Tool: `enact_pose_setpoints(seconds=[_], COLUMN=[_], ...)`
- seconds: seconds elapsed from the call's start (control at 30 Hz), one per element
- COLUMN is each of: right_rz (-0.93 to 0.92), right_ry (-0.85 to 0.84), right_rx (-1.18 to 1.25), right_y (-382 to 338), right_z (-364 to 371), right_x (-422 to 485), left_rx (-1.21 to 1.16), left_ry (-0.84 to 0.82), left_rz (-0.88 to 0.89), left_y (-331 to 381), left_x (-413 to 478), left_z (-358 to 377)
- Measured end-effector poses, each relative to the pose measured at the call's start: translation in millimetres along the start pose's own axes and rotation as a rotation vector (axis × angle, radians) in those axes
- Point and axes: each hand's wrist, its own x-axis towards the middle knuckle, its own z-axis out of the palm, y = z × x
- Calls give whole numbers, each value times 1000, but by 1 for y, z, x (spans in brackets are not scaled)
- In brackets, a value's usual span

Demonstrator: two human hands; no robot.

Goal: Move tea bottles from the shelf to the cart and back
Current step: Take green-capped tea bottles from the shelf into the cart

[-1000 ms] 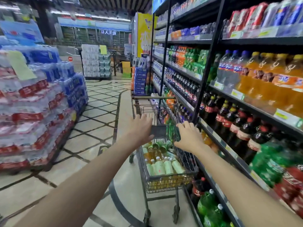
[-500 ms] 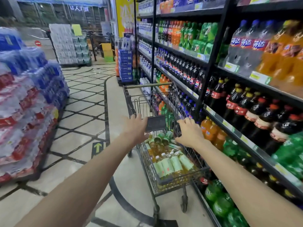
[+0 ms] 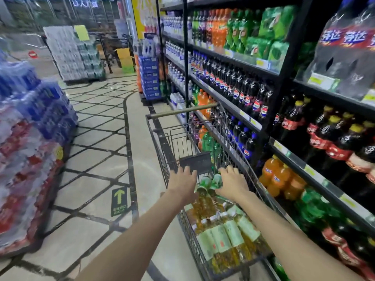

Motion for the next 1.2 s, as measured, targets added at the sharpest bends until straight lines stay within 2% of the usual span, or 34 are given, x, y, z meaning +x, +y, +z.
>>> enact_pose_setpoints(seconds=[0.37, 0.83, 1.2], right_rz=[97, 452, 602], right_ry=[-69, -253, -372], right_rx=[107, 242, 285], right_y=[17, 4, 12], right_z=[22, 78, 128], right_x=[80, 182, 238], left_rx=[-12, -48, -13], left_ry=[-105, -297, -447], left_rz=[104, 421, 495], left_y=[-16, -51, -59], left_x=[112, 266, 341], left_z=[23, 80, 159])
